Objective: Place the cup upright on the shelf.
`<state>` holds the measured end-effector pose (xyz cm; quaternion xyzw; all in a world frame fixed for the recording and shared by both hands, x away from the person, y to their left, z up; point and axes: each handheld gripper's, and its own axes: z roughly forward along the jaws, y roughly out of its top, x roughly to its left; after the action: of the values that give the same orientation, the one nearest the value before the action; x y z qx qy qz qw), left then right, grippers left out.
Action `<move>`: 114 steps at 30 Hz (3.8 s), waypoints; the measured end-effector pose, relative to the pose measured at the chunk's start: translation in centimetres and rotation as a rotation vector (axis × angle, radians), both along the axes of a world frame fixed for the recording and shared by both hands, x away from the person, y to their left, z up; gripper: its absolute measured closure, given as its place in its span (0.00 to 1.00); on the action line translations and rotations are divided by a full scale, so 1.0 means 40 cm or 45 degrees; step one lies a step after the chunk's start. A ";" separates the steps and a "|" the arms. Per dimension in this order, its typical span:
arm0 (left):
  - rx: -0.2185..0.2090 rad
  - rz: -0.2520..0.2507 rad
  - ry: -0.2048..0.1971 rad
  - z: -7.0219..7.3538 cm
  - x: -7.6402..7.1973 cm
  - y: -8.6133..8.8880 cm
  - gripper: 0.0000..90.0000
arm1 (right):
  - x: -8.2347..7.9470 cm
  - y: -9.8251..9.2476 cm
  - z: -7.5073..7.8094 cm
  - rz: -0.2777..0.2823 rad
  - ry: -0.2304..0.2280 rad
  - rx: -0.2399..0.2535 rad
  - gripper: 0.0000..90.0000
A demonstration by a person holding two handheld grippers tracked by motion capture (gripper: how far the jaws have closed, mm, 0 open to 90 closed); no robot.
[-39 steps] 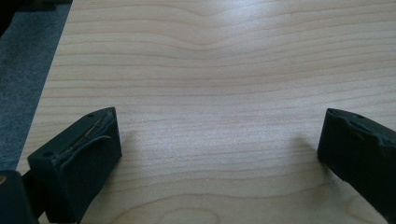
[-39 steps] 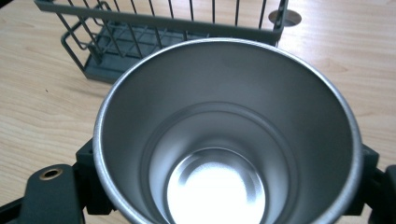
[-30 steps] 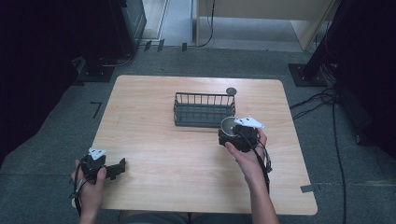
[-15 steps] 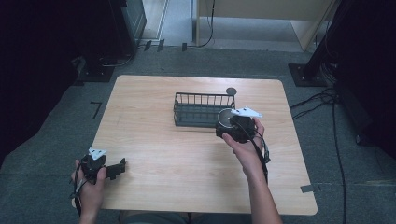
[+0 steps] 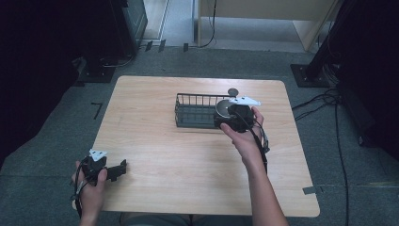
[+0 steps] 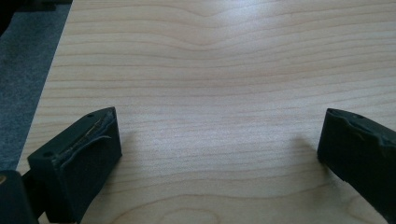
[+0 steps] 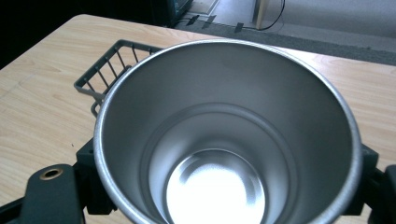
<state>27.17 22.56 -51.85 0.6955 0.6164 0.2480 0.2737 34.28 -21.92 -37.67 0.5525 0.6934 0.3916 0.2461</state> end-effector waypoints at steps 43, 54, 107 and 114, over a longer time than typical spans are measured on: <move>0.001 0.000 0.000 0.000 0.000 0.000 0.00 | 0.249 0.080 -0.053 -0.022 0.034 -0.029 0.19; 0.001 -0.001 0.000 0.000 0.001 0.000 0.00 | 0.260 0.094 -0.099 -0.030 0.057 -0.033 0.19; 0.001 -0.002 0.001 0.000 0.001 0.000 0.00 | 0.232 0.076 -0.139 -0.038 0.131 -0.036 0.00; 0.001 -0.001 0.000 0.000 0.001 0.000 0.00 | 0.205 0.056 -0.105 -0.042 0.094 -0.028 0.00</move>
<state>27.20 22.56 -51.85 0.6959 0.6160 0.2479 0.2736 42.48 -19.68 -41.85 0.5751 0.6971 0.3592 0.2330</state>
